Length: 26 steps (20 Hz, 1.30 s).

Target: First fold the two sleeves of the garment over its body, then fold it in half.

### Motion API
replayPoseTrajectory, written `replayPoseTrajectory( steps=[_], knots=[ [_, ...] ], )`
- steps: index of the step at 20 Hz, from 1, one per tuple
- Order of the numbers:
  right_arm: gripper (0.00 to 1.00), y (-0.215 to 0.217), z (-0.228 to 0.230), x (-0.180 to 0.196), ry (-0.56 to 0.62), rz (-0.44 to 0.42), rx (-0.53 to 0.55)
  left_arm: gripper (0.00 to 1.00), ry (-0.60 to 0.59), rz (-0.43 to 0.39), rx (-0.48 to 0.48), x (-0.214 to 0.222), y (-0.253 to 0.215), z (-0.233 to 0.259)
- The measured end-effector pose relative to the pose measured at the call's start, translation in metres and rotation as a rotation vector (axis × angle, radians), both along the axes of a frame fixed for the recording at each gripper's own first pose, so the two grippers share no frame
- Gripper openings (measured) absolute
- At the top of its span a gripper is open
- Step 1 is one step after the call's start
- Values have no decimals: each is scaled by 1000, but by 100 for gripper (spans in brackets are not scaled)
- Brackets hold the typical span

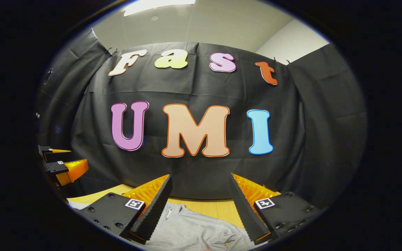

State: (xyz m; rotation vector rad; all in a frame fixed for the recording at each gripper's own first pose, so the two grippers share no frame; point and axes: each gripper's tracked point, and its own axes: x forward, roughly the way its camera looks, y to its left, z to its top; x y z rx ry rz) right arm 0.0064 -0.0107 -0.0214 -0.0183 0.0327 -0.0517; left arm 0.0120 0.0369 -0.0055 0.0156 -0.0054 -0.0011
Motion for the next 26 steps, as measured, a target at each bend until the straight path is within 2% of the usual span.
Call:
replayPoseTrajectory(
  steps=[2, 3, 4, 5, 6, 10, 11, 12, 18, 26],
  knots=[
    [100, -14, 2, -3, -9, -20, -2, 96, -10, -4, 1, -1, -1, 4],
    [99, -25, 1, -6, -7, -32, 0, 99, -13, 3, 9, -1, 0, 7],
    [99, -37, -1, -9, 0, -43, -1, 95, -21, 10, 10, -2, -1, 9],
    [99, -51, -6, -13, 13, -59, -8, 100, -28, 17, 7, -2, -2, 12],
    [100, -67, -10, -17, 28, -80, -17, 95, -24, 20, 4, -2, -6, 11],
    [99, -130, -29, -39, 82, -173, -57, 95, -8, 11, 4, -3, -20, 8],
    [96, -144, -36, -46, 103, -190, -67, 95, -12, 12, 7, -3, -22, 9],
    [100, -155, -43, -52, 126, -204, -72, 95, -13, 12, 6, -3, -24, 9],
    [99, -208, -89, -98, 264, -270, -109, 96, 2, 4, 16, 0, -35, 6],
    [99, -257, -177, -175, 501, -362, -69, 96, 13, -24, 36, 0, -54, 3]
  ],
)
